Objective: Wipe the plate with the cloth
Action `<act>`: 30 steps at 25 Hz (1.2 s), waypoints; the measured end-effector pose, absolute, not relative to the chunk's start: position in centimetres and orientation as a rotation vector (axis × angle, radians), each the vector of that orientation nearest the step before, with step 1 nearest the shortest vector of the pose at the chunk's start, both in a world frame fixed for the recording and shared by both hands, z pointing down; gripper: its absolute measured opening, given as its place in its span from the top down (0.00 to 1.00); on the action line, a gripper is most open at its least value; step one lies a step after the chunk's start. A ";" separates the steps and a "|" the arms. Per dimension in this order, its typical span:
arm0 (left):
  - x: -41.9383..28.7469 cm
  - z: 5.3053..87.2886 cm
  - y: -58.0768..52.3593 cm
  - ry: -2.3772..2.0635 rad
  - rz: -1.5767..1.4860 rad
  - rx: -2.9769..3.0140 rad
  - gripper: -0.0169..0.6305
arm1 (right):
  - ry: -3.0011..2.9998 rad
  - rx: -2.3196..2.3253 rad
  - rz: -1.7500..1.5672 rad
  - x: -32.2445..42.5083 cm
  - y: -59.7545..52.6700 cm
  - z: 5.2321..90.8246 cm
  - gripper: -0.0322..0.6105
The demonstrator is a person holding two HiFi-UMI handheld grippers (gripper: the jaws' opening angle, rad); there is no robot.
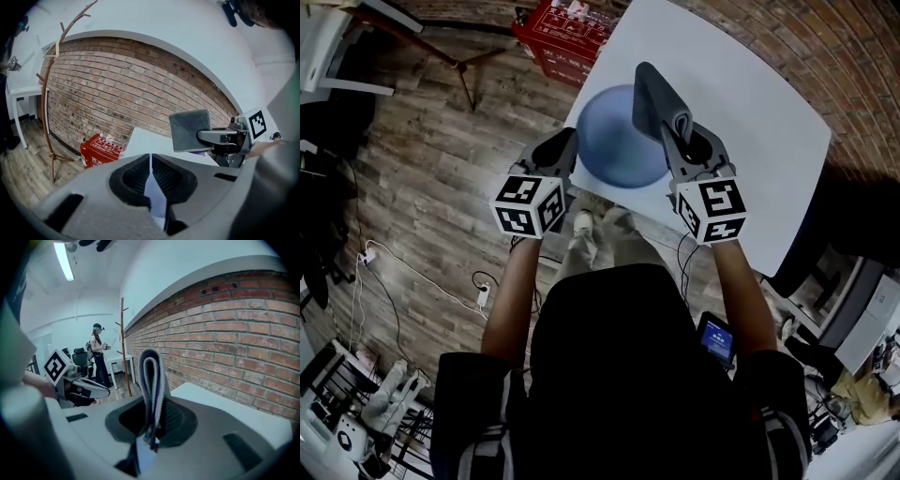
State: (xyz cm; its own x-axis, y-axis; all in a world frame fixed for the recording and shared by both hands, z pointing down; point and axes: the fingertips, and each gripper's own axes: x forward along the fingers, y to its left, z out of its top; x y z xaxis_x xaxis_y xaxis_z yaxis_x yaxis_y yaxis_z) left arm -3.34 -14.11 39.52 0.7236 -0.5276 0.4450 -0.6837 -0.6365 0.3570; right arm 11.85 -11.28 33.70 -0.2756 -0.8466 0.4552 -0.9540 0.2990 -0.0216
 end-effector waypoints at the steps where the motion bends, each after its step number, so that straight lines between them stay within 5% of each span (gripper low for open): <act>1: -3.3 40.1 -14.1 -0.919 0.415 2.412 0.93 | -2.213 1.616 0.424 12.0 -11.4 34.1 0.87; 19: -3.0 46.9 -15.4 -0.902 0.548 2.376 0.93 | -2.184 1.554 0.476 12.3 -11.7 39.6 0.87; 23: -2.5 48.1 -15.7 -0.880 0.584 2.372 0.84 | -2.170 1.561 0.502 12.5 -11.5 40.6 0.87; 30: -1.9 50.7 -16.7 -0.893 0.606 2.324 0.84 | -2.151 1.545 0.533 12.8 -10.8 42.4 0.87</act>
